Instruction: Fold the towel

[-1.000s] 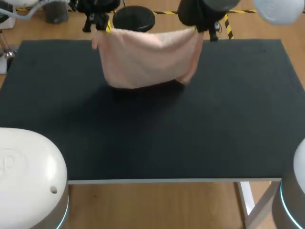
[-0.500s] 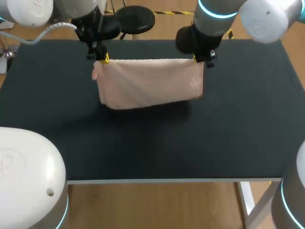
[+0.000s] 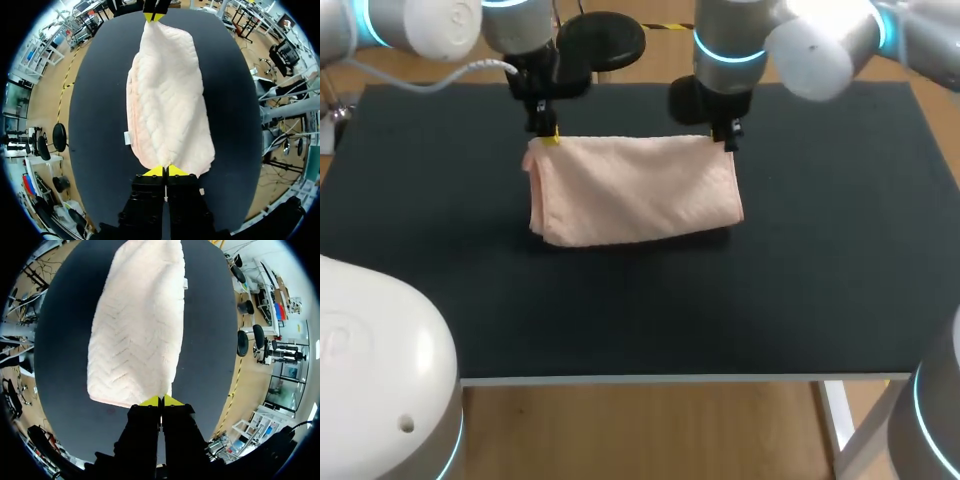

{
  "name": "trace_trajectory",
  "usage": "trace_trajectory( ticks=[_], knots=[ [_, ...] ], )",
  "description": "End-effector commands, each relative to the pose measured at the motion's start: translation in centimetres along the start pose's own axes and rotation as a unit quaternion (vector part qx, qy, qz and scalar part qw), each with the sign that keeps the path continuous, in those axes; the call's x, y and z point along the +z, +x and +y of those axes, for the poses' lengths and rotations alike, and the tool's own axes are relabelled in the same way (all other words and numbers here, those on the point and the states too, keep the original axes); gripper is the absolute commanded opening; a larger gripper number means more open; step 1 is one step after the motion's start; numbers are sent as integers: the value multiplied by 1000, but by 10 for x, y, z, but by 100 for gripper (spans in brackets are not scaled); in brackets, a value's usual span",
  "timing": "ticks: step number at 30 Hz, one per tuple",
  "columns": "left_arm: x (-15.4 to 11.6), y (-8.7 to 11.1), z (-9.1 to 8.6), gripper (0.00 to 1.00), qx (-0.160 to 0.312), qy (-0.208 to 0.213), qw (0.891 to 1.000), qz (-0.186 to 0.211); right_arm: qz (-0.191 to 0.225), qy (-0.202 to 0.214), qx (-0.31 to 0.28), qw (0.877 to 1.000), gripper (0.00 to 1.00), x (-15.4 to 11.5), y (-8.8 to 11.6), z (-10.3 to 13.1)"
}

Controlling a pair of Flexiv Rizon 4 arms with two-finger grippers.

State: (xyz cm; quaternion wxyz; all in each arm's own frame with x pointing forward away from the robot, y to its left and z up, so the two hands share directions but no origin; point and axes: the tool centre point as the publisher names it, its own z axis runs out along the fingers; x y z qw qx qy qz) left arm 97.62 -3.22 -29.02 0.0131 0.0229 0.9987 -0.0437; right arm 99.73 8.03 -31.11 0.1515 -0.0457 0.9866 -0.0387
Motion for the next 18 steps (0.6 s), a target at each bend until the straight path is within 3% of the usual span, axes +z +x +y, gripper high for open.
trace_trajectory(
  ticks=[1, 10, 11, 12, 18],
  knots=[
    [25, -30, -3, 0, 0, -17, 999, 50, 21, 13, 5, 1000, 0, 36, -16, 10],
    [44, -53, 6, 0, -2, -5, 998, 55, 25, 21, 21, 999, 0, 54, -31, 11],
    [44, -54, 5, 29, 5, 5, 998, 55, 30, 23, 23, 999, 27, 54, -32, 10],
    [44, -56, 5, 100, 9, 9, 998, 54, 25, 23, 24, 999, 100, 53, -33, 10],
    [27, -57, 10, 100, 13, 44, 998, 34, 4, 11, 37, 999, 100, 35, -36, 1]
  ],
)
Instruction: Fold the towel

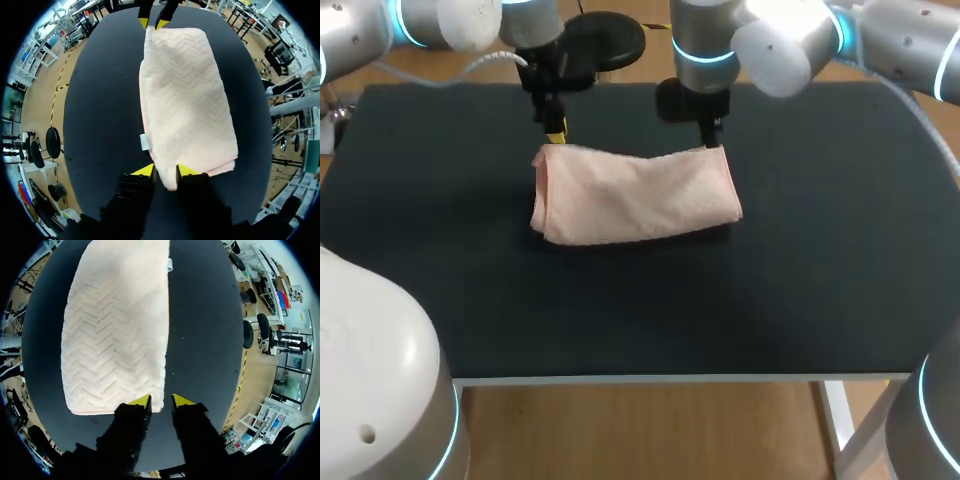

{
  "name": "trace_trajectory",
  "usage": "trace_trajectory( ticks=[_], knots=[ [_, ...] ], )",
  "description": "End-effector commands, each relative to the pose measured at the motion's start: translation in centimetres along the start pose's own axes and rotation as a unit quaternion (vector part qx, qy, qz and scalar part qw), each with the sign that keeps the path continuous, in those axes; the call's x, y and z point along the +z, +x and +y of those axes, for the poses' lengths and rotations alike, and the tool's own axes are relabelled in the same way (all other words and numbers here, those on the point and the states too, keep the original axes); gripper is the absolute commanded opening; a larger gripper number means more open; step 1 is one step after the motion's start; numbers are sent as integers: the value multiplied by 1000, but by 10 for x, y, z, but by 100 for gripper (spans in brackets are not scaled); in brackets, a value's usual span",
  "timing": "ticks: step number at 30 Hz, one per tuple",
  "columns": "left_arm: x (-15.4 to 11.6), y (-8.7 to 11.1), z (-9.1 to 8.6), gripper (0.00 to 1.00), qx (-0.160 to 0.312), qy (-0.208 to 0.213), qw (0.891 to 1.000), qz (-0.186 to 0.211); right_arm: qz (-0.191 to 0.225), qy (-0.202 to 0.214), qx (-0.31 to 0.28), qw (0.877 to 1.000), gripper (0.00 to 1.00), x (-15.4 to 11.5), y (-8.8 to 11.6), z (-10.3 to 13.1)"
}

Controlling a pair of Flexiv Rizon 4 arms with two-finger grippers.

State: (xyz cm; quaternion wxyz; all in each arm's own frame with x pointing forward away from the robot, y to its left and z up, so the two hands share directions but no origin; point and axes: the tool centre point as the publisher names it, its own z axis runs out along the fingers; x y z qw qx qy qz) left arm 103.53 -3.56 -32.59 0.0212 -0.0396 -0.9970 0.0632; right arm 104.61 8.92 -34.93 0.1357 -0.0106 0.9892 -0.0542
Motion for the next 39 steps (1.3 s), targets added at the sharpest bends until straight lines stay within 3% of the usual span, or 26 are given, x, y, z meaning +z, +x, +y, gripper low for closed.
trace_trajectory(
  ticks=[1, 5, 9, 11, 15, 18, 21, 24, 26, 28, 39],
  knots=[
    [-16, 4, 8, 100, 9, 26, 1000, -12, -22, -13, 4, 1000, 100, -20, -1, -9],
    [-43, 14, 15, 100, 25, 86, 995, -47, -54, -33, -9, 998, 100, -45, -5, -13],
    [-74, 34, 26, 100, 63, 175, 978, -94, -81, -47, -34, 995, 100, -71, -9, -12],
    [-82, 43, 35, 100, 68, 188, 975, -97, -88, -52, -48, 994, 100, -82, -10, -10],
    [-85, 57, 61, 100, 15, 224, 971, -87, -94, -48, -55, 993, 100, -91, -11, -6],
    [-88, 69, 80, 100, -42, 256, 962, -84, -95, -47, -52, 993, 100, -97, -11, -1],
    [-91, 79, 91, 100, -69, 286, 952, -85, -98, -46, -52, 993, 100, -102, -10, 6],
    [-89, 84, 93, 100, -69, 302, 948, -68, -100, -46, -54, 992, 100, -107, -8, 12],
    [-87, 84, 89, 100, -37, 301, 951, -63, -101, -42, -65, 992, 100, -109, -8, 14],
    [-87, 84, 89, 100, -37, 301, 951, -63, -85, -21, -99, 991, 100, -113, -7, 16],
    [-87, 84, 89, 100, -37, 301, 951, -63, -85, -21, -99, 991, 100, -113, -7, 16]
  ],
)
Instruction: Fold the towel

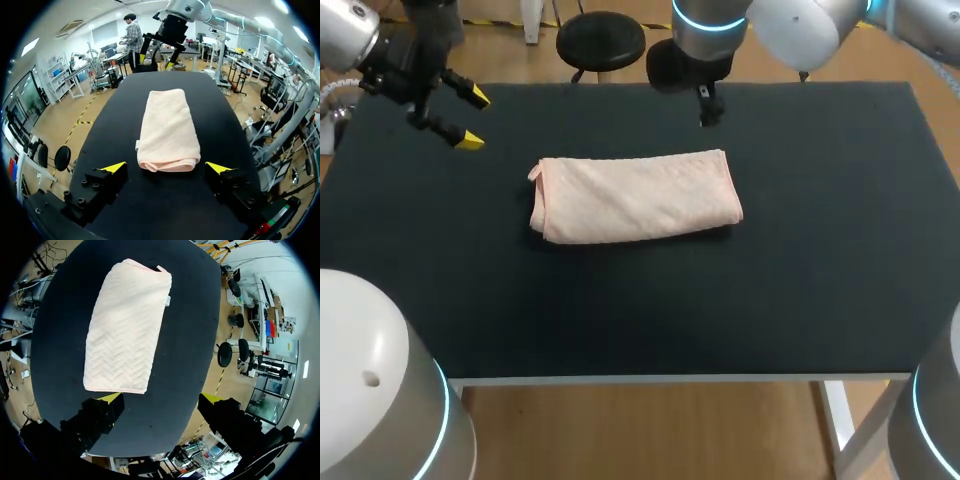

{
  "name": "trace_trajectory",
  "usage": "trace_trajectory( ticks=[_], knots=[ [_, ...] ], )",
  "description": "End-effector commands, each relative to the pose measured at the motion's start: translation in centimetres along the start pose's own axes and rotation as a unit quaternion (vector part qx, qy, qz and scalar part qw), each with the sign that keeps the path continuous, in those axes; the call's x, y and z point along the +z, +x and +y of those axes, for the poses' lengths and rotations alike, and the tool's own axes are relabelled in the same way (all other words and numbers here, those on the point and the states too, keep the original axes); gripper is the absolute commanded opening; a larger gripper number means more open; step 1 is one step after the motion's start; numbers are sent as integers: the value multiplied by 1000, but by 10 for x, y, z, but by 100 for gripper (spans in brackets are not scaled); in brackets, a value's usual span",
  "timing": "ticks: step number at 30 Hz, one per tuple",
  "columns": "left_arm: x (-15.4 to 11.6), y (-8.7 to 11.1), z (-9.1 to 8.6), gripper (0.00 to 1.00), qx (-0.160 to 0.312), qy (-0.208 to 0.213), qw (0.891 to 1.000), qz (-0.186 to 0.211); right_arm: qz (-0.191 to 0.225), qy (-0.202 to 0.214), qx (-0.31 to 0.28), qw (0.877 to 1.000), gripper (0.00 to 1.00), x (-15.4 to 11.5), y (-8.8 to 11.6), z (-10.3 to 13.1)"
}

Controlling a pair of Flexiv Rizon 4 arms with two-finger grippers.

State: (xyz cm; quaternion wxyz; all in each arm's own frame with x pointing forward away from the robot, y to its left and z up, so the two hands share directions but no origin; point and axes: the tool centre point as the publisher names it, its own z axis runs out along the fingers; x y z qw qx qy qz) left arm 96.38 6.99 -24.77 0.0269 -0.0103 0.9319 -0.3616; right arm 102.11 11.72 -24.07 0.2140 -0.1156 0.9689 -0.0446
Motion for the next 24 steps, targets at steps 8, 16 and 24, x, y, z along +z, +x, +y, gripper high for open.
trace_trajectory(
  ticks=[8, 16, 24],
  knots=[
    [0, 1, 0, 100, 1, 0, 1000, -1, 15, -170, 327, 929, 100, 17, -10, -87],
    [0, 1, 0, 100, 1, 0, 1000, -1, 61, -266, 537, 798, 100, 53, 14, -122],
    [0, 1, 0, 100, 1, 0, 1000, -1, 88, -227, 408, 880, 100, 51, 13, -114]
  ],
)
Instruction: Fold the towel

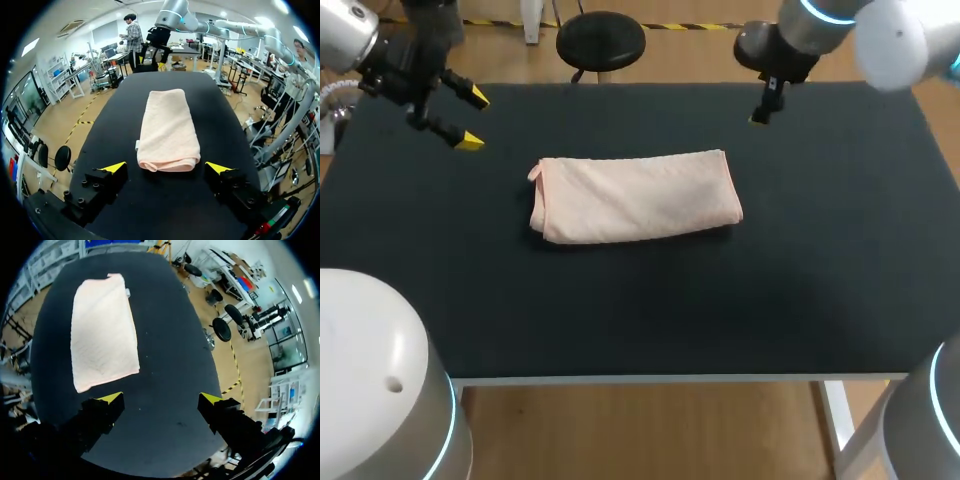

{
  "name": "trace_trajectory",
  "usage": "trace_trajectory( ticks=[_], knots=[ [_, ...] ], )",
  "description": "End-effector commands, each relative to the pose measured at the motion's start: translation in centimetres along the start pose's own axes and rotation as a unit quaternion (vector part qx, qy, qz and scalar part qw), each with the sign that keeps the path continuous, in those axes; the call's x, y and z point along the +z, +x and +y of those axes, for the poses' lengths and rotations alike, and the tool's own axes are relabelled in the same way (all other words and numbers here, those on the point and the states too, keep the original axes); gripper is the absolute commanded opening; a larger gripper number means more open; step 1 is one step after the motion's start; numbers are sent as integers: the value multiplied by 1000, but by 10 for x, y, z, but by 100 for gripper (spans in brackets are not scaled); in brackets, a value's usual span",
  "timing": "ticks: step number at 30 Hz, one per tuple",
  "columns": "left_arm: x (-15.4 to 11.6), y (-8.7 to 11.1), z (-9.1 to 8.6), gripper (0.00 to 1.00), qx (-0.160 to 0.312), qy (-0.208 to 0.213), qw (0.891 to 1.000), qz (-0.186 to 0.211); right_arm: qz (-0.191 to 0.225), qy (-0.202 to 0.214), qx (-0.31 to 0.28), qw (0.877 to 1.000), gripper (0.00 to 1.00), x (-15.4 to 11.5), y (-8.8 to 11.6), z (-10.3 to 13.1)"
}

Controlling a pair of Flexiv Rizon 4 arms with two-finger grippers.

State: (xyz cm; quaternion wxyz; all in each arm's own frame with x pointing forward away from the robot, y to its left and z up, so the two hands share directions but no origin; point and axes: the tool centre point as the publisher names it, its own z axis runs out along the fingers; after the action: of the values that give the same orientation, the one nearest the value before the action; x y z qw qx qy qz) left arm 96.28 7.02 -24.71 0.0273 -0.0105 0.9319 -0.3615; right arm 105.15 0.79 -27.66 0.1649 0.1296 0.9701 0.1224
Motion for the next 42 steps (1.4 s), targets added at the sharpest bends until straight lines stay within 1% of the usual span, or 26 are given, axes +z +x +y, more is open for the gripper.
trace_trajectory(
  ticks=[1, 7, 8, 9, 11, 12, 13, 15, 16, 17, 19, 20, 21, 22, 23, 24, 25, 27, 28, 29, 32, 35, 36, 38, 39, 42],
  knots=[
    [0, 0, 0, 100, 1, 1, 1000, -1, 64, -107, 152, 980, 100, 0, -5, -5],
    [0, 0, 0, 100, 1, 1, 1000, -1, 64, -107, 152, 980, 100, 0, -5, -5],
    [0, 0, 0, 100, 1, 1, 1000, -1, 60, -122, 192, 972, 100, 3, -9, -7],
    [0, 0, 0, 100, 1, 1, 1000, -1, 79, -121, 240, 960, 100, 7, -10, -8],
    [0, 0, 0, 100, 1, 1, 1000, -1, 101, -148, 300, 937, 100, 9, 2, -7],
    [0, 0, 0, 100, 1, 1, 1000, -1, 124, -171, 325, 922, 100, 9, 9, -5],
    [0, 0, 0, 100, 1, 1, 1000, -1, 139, -181, 355, 907, 100, 8, 15, -4],
    [0, 0, 0, 100, 1, 1, 1000, -1, 160, -205, 394, 882, 100, 7, 29, -1],
    [0, 0, 0, 100, 1, 1, 1000, -1, 175, -209, 421, 865, 100, 8, 34, -1],
    [0, 0, 0, 100, 1, 1, 1000, -1, 180, -218, 424, 861, 100, 8, 41, 2],
    [0, 0, 0, 100, 1, 1, 1000, -1, 195, -229, 462, 834, 100, 8, 52, 4],
    [0, 0, 0, 100, 1, 1, 1000, -1, 191, -225, 465, 835, 100, 7, 58, 5],
    [0, 0, 0, 100, 1, 1, 1000, -1, 190, -220, 479, 828, 100, 7, 64, 7],
    [0, 0, 0, 100, 1, 1, 1000, -1, 193, -221, 480, 826, 100, 8, 68, 8],
    [0, 0, 0, 100, 1, 1, 1000, -1, 192, -209, 488, 825, 100, 9, 74, 10],
    [0, 0, 0, 100, 1, 1, 1000, -1, 203, -213, 505, 812, 100, 11, 78, 10],
    [0, 0, 0, 100, 1, 1, 1000, -1, 206, -213, 507, 809, 100, 12, 84, 11],
    [0, 0, 0, 100, 1, 1, 1000, -1, 212, -197, 522, 802, 100, 18, 93, 10],
    [0, 0, 0, 100, 1, 1, 1000, -1, 214, -182, 525, 804, 100, 23, 97, 10],
    [0, 0, 0, 100, 1, 1, 1000, -1, 213, -171, 535, 800, 100, 27, 101, 9],
    [0, 0, 0, 100, 1, 1, 1000, -1, 225, -159, 550, 789, 100, 37, 109, 6],
    [0, 0, 0, 100, 1, 1, 1000, -1, 238, -150, 555, 783, 100, 47, 116, 3],
    [0, 0, 0, 100, 1, 1, 1000, -1, 246, -152, 558, 778, 100, 51, 119, 2],
    [0, 0, 0, 100, 1, 1, 1000, -1, 254, -148, 560, 775, 100, 58, 122, 1],
    [0, 0, 0, 100, 1, 1, 1000, -1, 262, -150, 562, 770, 100, 63, 124, 1],
    [0, 0, 0, 100, 1, 1, 1000, -1, 273, -142, 563, 767, 100, 75, 130, 1]
  ],
)
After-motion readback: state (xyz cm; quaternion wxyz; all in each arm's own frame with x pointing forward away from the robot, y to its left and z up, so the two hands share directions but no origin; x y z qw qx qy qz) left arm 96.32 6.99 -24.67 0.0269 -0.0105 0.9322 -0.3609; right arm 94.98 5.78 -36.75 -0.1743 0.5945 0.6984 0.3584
